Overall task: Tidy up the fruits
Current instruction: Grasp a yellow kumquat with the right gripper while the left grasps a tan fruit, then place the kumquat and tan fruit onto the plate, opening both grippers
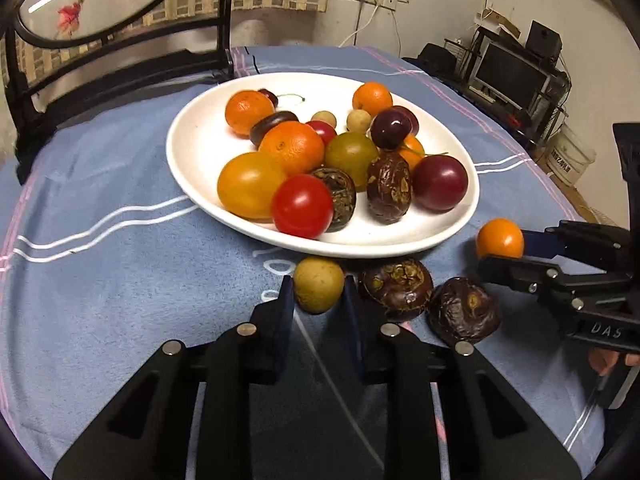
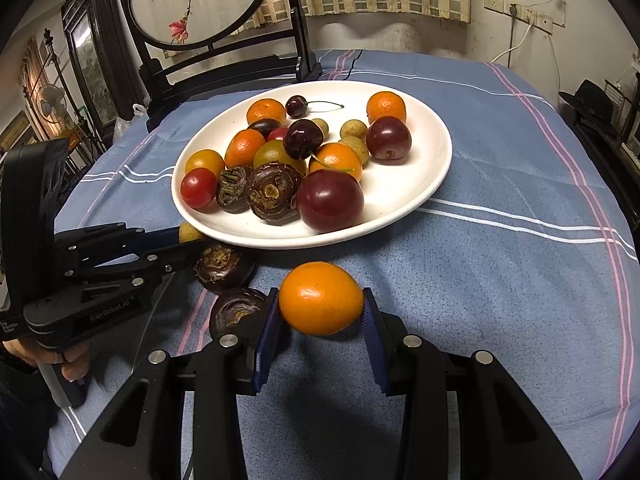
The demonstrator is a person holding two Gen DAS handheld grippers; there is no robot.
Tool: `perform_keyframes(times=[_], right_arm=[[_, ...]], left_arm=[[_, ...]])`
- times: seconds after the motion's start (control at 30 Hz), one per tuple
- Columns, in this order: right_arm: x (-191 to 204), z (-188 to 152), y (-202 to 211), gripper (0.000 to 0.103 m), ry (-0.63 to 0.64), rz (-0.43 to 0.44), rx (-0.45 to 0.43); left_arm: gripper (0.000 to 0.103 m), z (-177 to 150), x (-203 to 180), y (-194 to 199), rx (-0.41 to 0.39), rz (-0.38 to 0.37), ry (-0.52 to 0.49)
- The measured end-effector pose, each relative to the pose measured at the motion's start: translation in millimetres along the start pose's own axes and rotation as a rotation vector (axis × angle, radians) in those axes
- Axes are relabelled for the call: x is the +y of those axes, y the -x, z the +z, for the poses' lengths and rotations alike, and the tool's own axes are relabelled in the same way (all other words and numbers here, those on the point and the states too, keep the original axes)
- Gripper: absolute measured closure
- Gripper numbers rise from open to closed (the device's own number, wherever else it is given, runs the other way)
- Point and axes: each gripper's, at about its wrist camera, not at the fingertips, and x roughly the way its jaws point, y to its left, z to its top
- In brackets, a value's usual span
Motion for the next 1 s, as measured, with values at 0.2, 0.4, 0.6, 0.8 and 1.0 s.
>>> perform_keyframes(times=[0.2,0.4,0.6,0.8,1.0], right_arm=[[-3,4,20,0.063,-0.022,0.053,-0.064],[0,23,36,0.063,-0.051,0.059,-0.166],[-11,58,18,0.063,-0.074,0.001,-0.199],[-40,70,-12,0.056,-0.198,0.025,-0.205],[-45,62,0,0.040,-0.189,0.027,-0.222]], left_arm=[[0.080,-2,-14,34,-0.041,-0.006,-0.057],[0.080,23,-22,58,-0.123,-0.004,-0.069],[0.080,55,-17,43,-0.142,0.027,-0.032],[0.079,73,-2,18,-0.141,0.096,0.026],[0.040,68,7,27,-0.189,0.125,0.122]])
